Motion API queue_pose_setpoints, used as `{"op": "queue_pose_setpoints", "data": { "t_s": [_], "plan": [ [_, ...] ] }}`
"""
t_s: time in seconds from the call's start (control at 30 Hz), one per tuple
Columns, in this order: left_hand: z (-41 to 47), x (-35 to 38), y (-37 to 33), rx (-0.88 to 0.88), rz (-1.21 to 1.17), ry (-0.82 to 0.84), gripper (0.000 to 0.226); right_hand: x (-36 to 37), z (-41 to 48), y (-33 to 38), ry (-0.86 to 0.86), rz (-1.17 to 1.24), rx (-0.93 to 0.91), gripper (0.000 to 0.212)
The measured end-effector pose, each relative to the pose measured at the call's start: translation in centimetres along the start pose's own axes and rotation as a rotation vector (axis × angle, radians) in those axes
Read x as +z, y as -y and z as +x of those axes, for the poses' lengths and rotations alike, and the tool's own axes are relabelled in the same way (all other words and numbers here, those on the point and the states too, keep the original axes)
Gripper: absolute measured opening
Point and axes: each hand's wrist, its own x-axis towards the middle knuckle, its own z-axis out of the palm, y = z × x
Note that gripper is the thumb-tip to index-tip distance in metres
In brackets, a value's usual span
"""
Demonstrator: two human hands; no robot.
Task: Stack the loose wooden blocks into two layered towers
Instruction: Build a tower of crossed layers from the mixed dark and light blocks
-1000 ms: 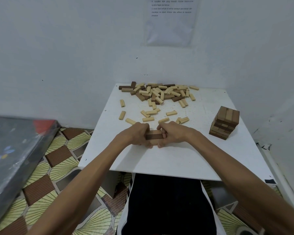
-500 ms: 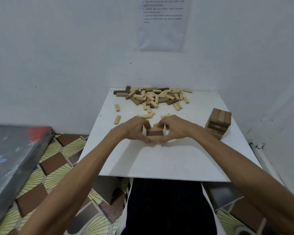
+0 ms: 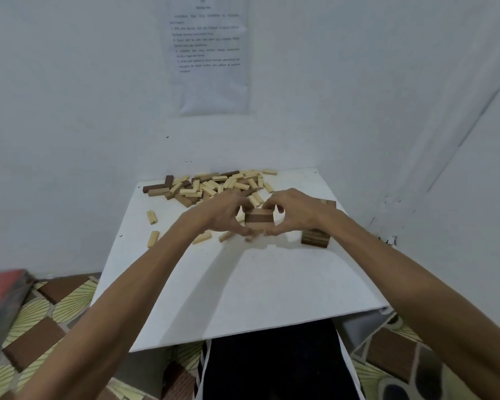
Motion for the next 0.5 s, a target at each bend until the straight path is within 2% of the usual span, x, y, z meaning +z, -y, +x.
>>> {"op": "queue_pose_setpoints", "data": {
  "t_s": [0.27,0.5],
  "plan": [
    [6.5,-1.9,-3.5,0.094,0.034,0.021,0.061,-4.5,-2.5,-4.3,-0.078,-0.053,0.116,0.058],
    [10.7,-2.2,-7.0,0.155,0.012,0.081,0.058,-6.6,-4.6,-7.9,-0.054,-0.050,0.203,0.058]
  ]
}}
